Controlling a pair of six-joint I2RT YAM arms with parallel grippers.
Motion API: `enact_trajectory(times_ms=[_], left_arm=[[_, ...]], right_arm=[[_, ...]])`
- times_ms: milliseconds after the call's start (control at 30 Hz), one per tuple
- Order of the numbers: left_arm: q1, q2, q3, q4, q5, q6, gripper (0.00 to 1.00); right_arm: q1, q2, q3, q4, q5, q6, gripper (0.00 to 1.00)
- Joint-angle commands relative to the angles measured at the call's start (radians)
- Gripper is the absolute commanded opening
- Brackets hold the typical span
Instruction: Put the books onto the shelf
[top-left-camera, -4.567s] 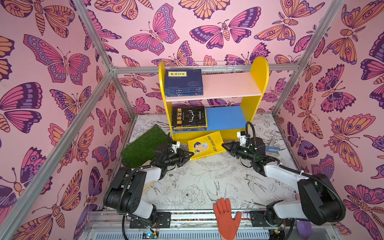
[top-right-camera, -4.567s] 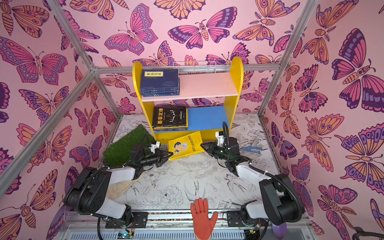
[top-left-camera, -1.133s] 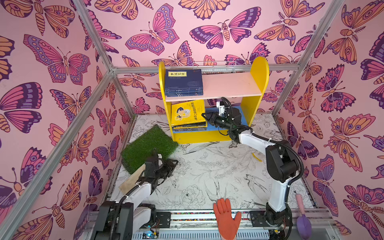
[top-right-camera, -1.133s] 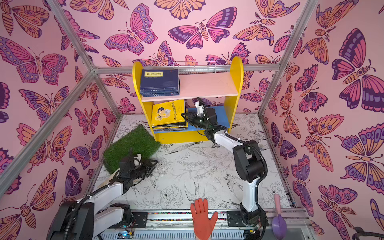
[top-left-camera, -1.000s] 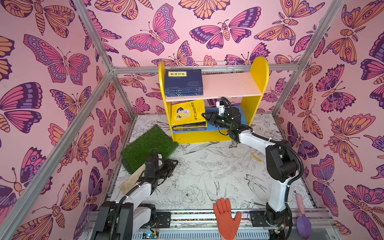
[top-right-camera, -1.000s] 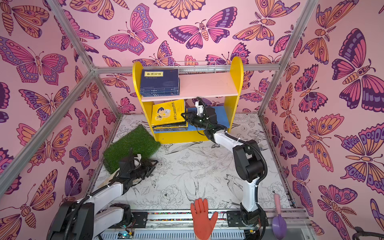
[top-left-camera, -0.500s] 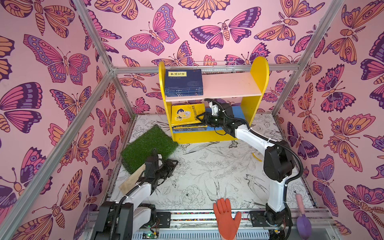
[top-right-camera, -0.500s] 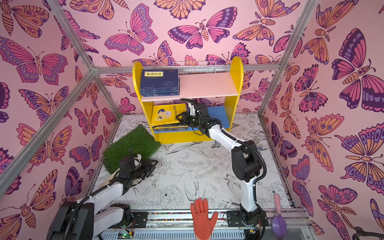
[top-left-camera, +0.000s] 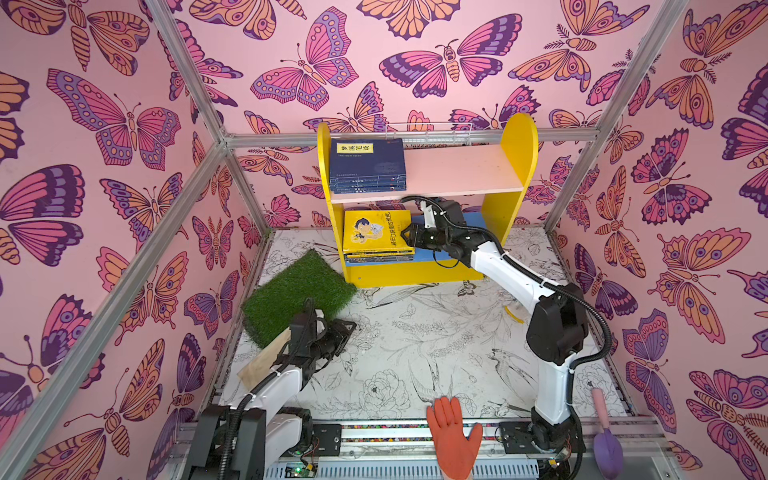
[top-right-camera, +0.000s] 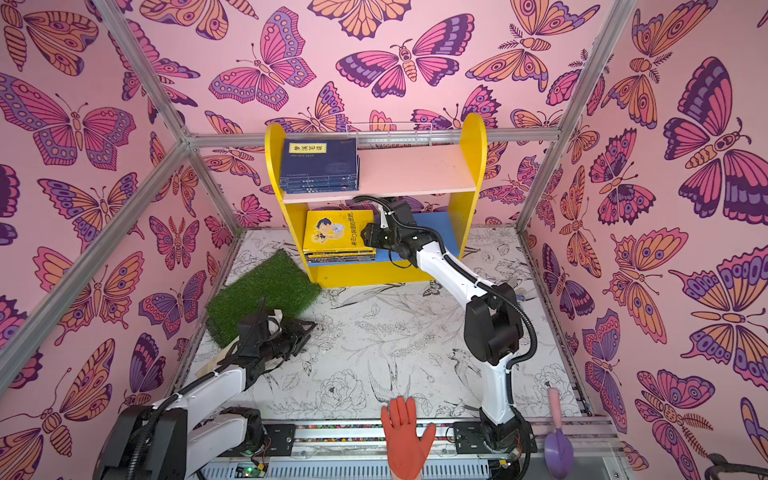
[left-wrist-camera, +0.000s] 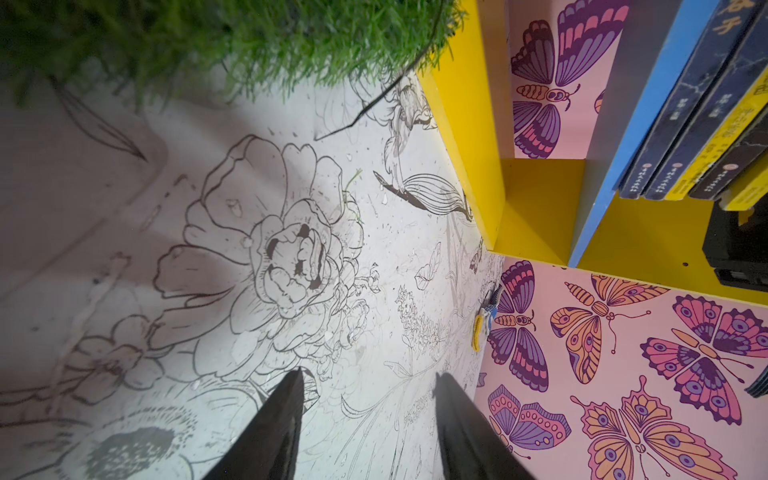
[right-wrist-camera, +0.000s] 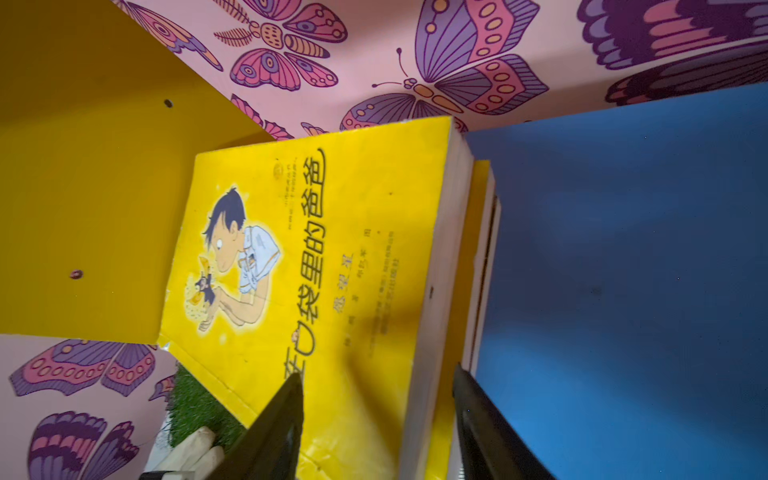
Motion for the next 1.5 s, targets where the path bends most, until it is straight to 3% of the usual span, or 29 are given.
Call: enact_trajectory(times_ms=[0,233,367,467,533,633,667,733,833,933,1033,1100,1133,1167,1200,1267,1333,1400,1467], left_arm=[[0.010,-0.029,0.005,-0.058,-0.009,0.016,0.54],[0.010,-0.138,0.116,-0.322,-0.210,0.140,0.54],[0.009,-0.215,0.205,-0.518,-0.443,0.228,0.53],[0.012,-0.252,0.268,-0.643,-0.657,0.266,0.55],[0.010,-0.251,0.308,-0.689,-0.772,0.297,0.58],[0.010,-0.211,0.356,-0.697,-0.900,0.376,0.65],[0.012,-0.183,0.372,-0.694,-0.943,0.403,0.73],[0.011,-0.112,0.399,-0.694,-1.023,0.439,1.00],[0.011,0.017,0.426,-0.670,-1.142,0.502,1.00],[0.022,0.149,0.438,-0.578,-1.154,0.642,0.99],[0.024,0.236,0.438,-0.477,-1.155,0.669,0.99],[0.027,0.251,0.373,-0.292,-1.099,0.722,0.99],[0.027,0.256,0.327,-0.191,-1.066,0.756,0.99],[0.028,0.266,0.291,-0.095,-1.046,0.781,0.99],[0.027,0.264,0.295,-0.098,-1.033,0.786,0.99],[0.028,0.270,0.261,0.016,-1.004,0.823,0.99],[0.030,0.272,0.230,0.126,-0.972,0.869,0.99],[0.029,0.292,0.208,0.243,-0.912,0.934,0.99],[0.031,0.326,0.218,0.301,-0.830,0.998,0.99]], right_arm=[[0.004,-0.085,-0.033,0.005,0.063,-0.053,0.57],[-0.028,-0.355,-0.371,0.124,0.188,-0.074,0.57],[-0.103,-0.625,-0.742,0.254,0.418,-0.073,0.57],[-0.150,-0.828,-1.022,0.387,0.573,-0.150,0.61],[-0.163,-0.932,-1.178,0.483,0.652,-0.267,0.64],[-0.166,-1.021,-1.372,0.645,0.765,-0.409,0.75],[-0.172,-1.026,-1.402,0.652,0.794,-0.431,0.76],[-0.182,-0.991,-1.423,0.636,0.876,-0.417,0.77],[-0.194,-0.858,-1.402,0.637,0.961,-0.372,0.76],[-0.194,-0.680,-1.419,0.858,1.030,-0.411,0.76],[-0.199,-0.601,-1.428,1.046,0.961,-0.532,0.78],[-0.211,-0.557,-1.414,1.096,0.945,-0.586,0.86],[-0.228,-0.528,-1.440,1.167,0.893,-0.596,0.88],[-0.263,-0.493,-1.474,1.271,0.824,-0.603,1.00],[-0.299,-0.462,-1.508,1.404,0.764,-0.595,0.99],[-0.331,-0.526,-1.516,1.303,0.704,-0.541,0.99],[-0.431,-0.550,-1.512,1.200,0.479,-0.477,0.99],[-0.491,-0.430,-1.494,1.357,0.357,-0.475,0.99],[-0.510,-0.511,-1.413,1.046,0.318,-0.454,0.99]])
